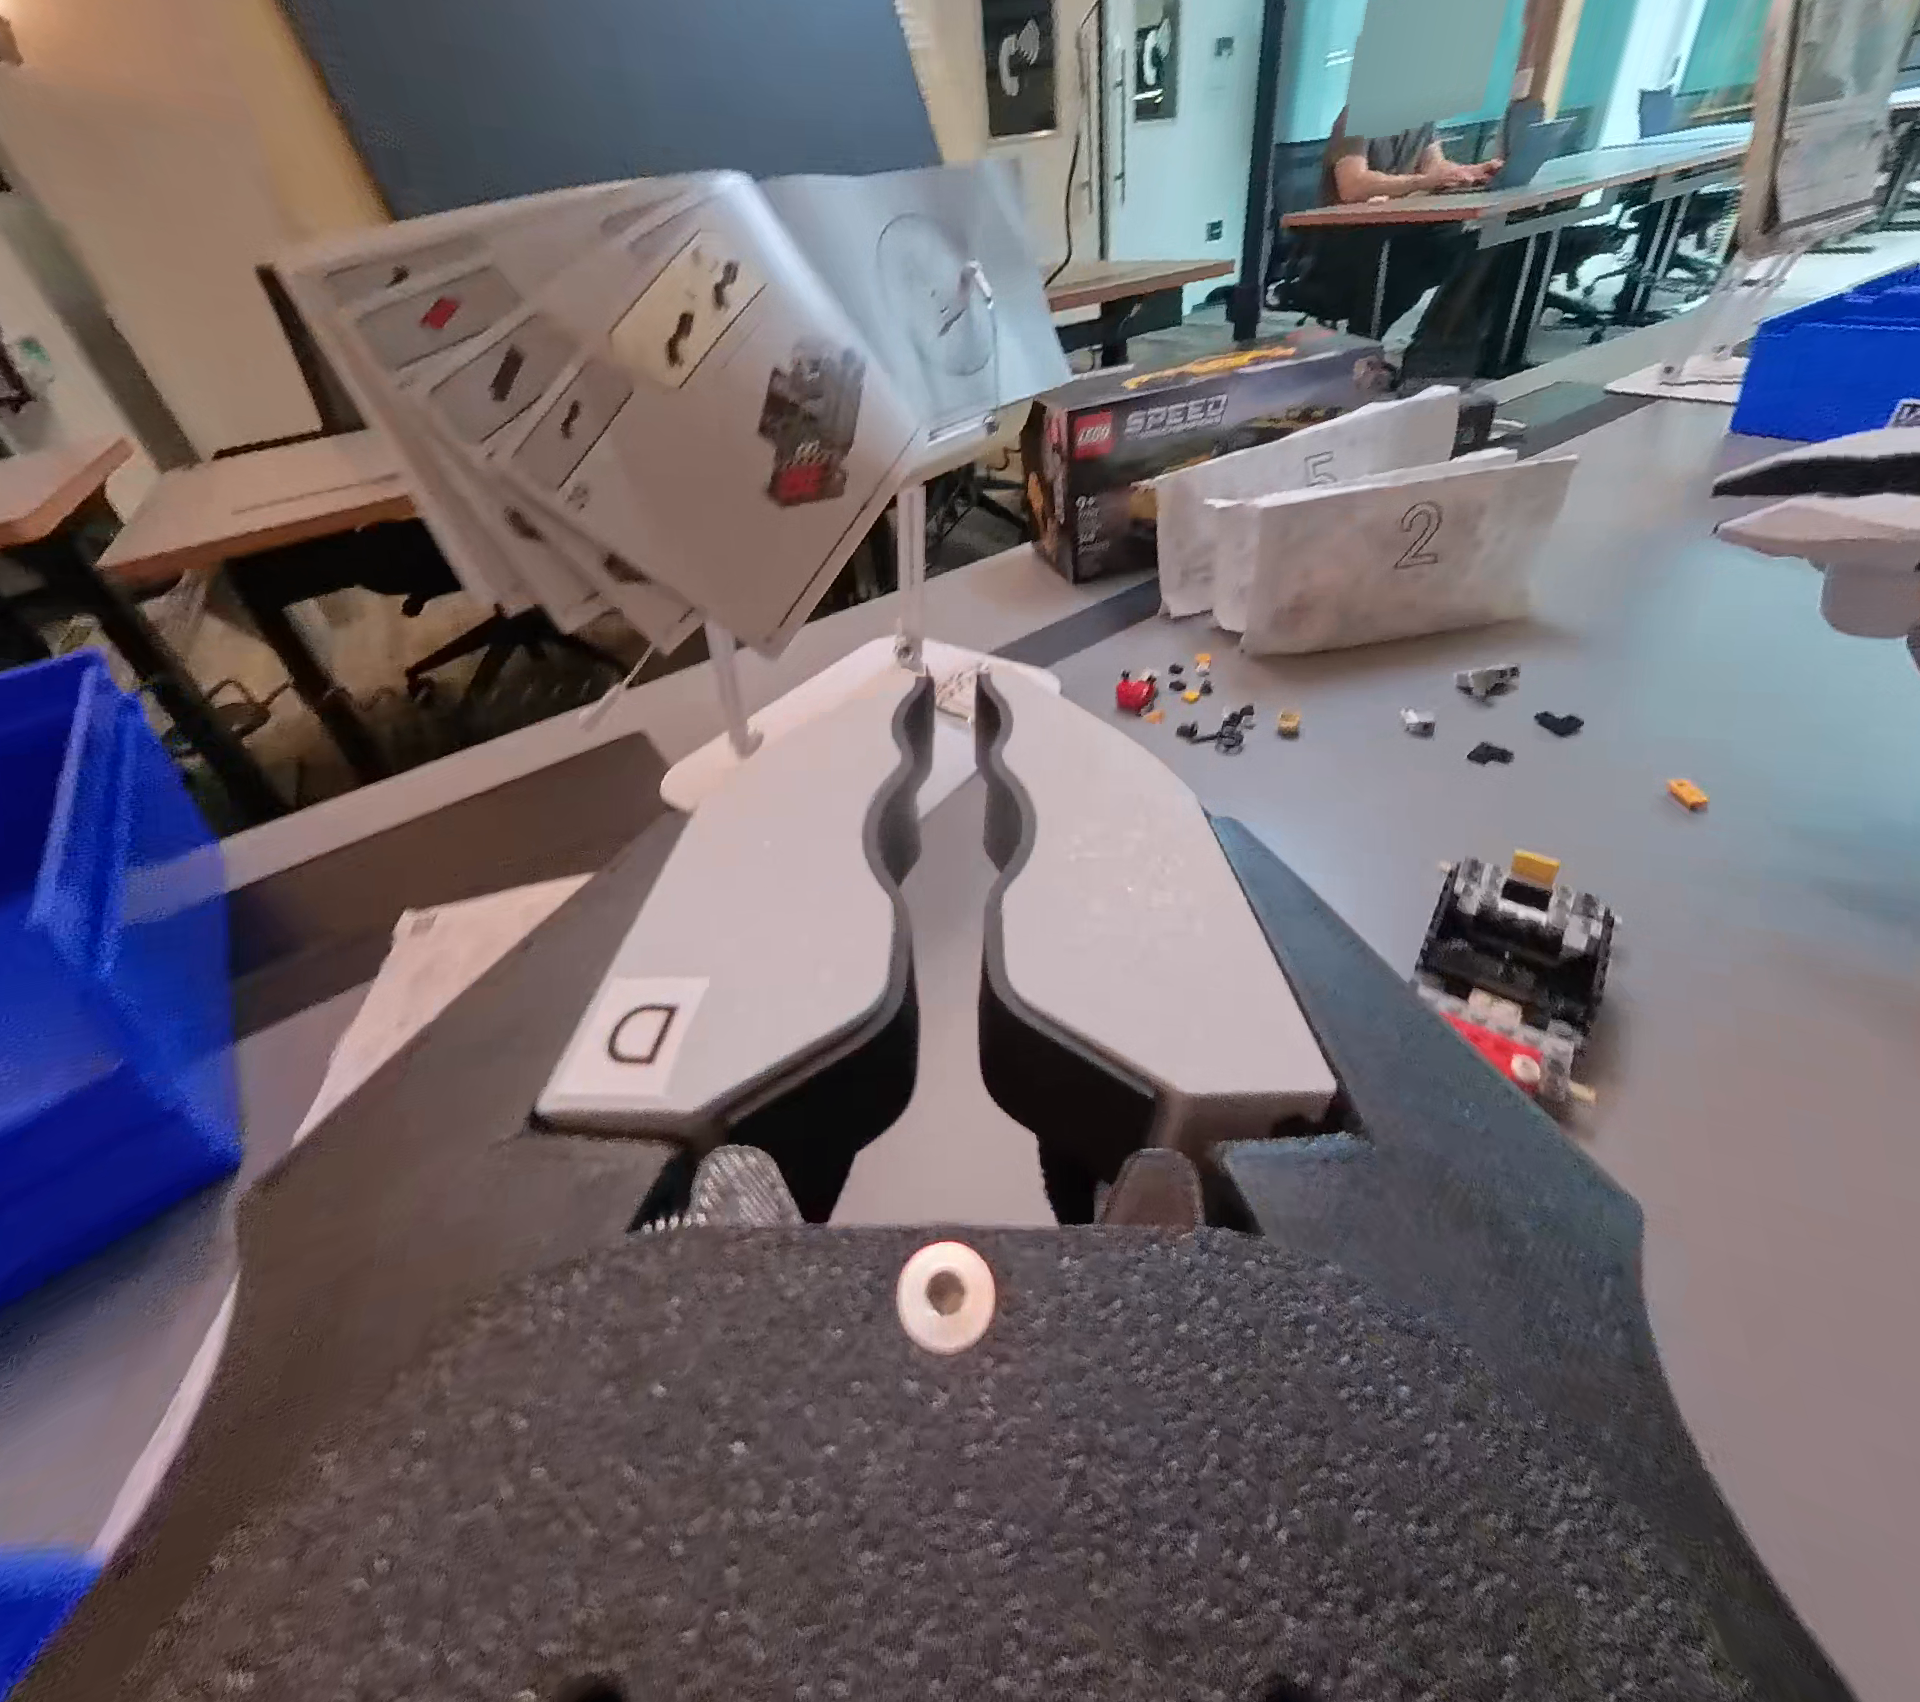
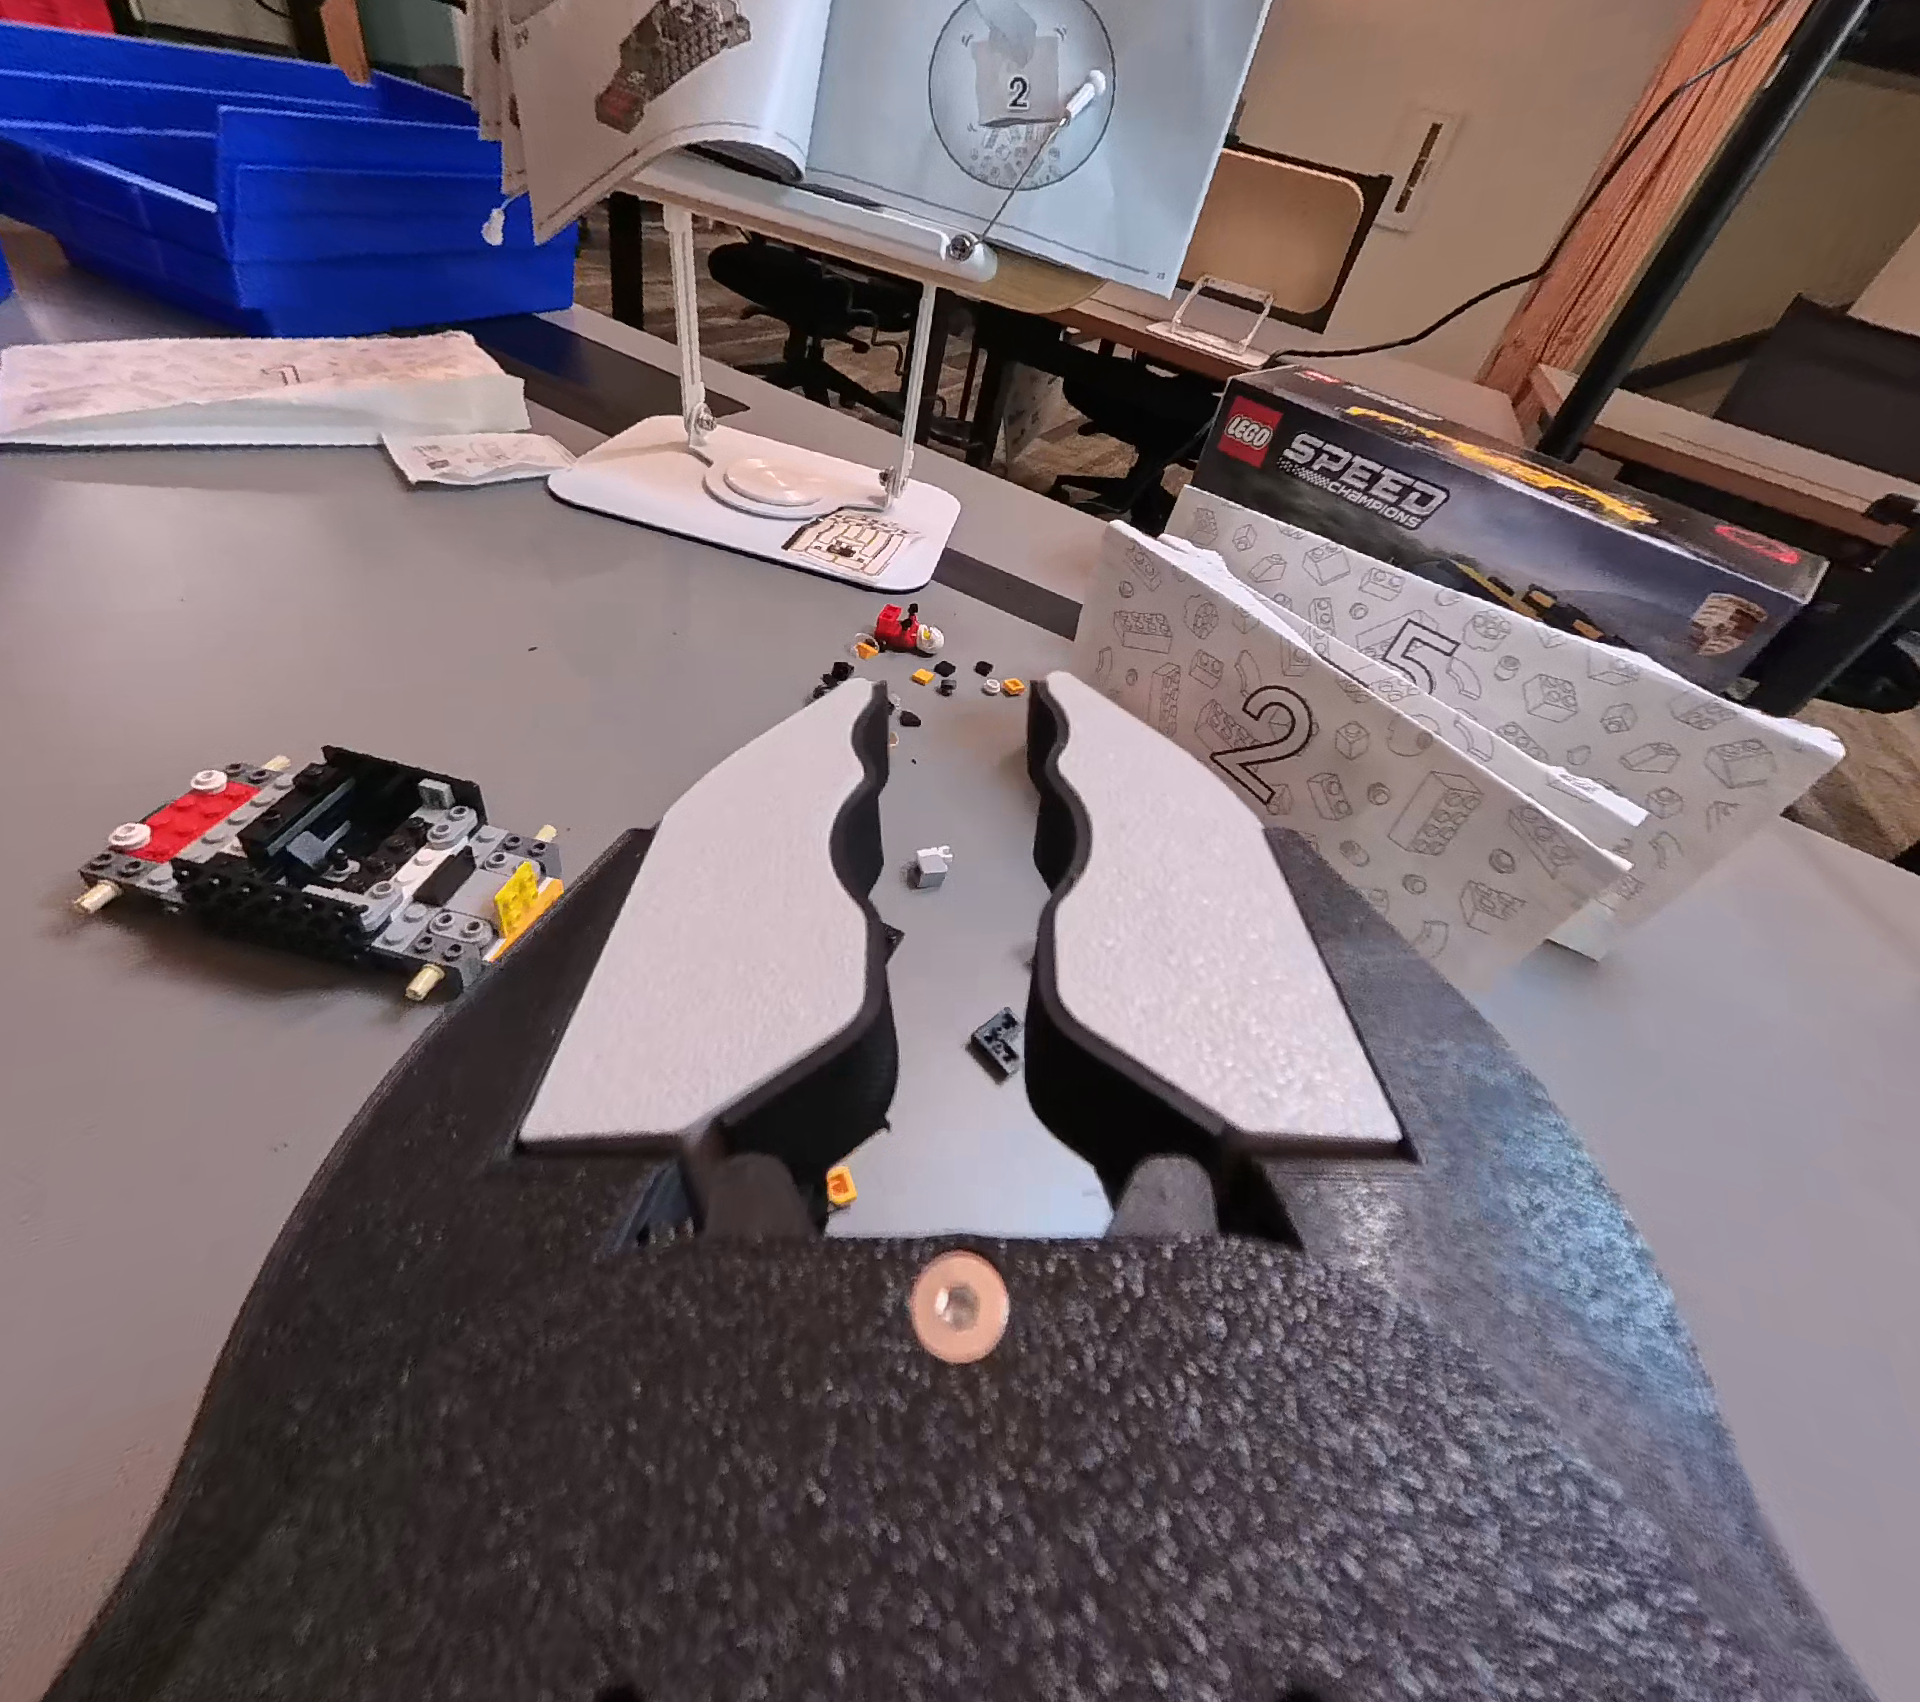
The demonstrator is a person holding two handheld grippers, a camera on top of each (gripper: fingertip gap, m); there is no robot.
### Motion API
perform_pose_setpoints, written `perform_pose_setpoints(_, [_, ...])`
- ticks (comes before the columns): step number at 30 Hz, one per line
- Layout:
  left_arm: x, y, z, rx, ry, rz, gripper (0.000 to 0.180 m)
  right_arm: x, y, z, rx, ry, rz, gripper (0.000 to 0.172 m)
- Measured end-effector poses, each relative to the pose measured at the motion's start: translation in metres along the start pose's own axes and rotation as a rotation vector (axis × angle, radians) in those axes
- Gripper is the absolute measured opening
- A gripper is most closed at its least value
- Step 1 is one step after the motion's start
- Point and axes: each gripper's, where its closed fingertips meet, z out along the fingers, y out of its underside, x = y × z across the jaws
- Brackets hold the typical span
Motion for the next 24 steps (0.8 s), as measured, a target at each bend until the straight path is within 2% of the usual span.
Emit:
perform_pose_setpoints(4, [0.009, -0.013, 0.032, 0.043, 0.025, 0.022, 0.000, -0.004, 0.003, 0.001, -0.003, -0.016, -0.004, 0.018])
perform_pose_setpoints(9, [-0.002, -0.018, 0.072, 0.071, -0.018, 0.034, 0.000, -0.008, 0.007, 0.002, -0.008, -0.026, -0.005, 0.009])
perform_pose_setpoints(11, [-0.016, -0.013, 0.090, 0.057, -0.051, 0.028, 0.000, -0.009, 0.006, 0.002, 0.001, -0.027, -0.011, 0.000])
perform_pose_setpoints(17, [-0.062, 0.024, 0.137, -0.003, -0.130, -0.116, 0.004, -0.013, 0.005, 0.002, 0.017, -0.027, -0.030, 0.000])
perform_pose_setpoints(19, [-0.070, 0.039, 0.144, -0.020, -0.135, -0.164, 0.005, -0.022, -0.003, 0.010, 0.031, -0.047, -0.115, 0.008])
perform_pose_setpoints(22, [-0.077, 0.058, 0.148, -0.044, -0.164, -0.146, 0.005, -0.049, -0.024, 0.040, 0.047, -0.093, -0.403, 0.028])
perform_pose_setpoints(24, [-0.077, 0.065, 0.146, -0.053, -0.175, -0.132, 0.005, -0.068, -0.041, 0.072, 0.081, -0.120, -0.591, 0.035])
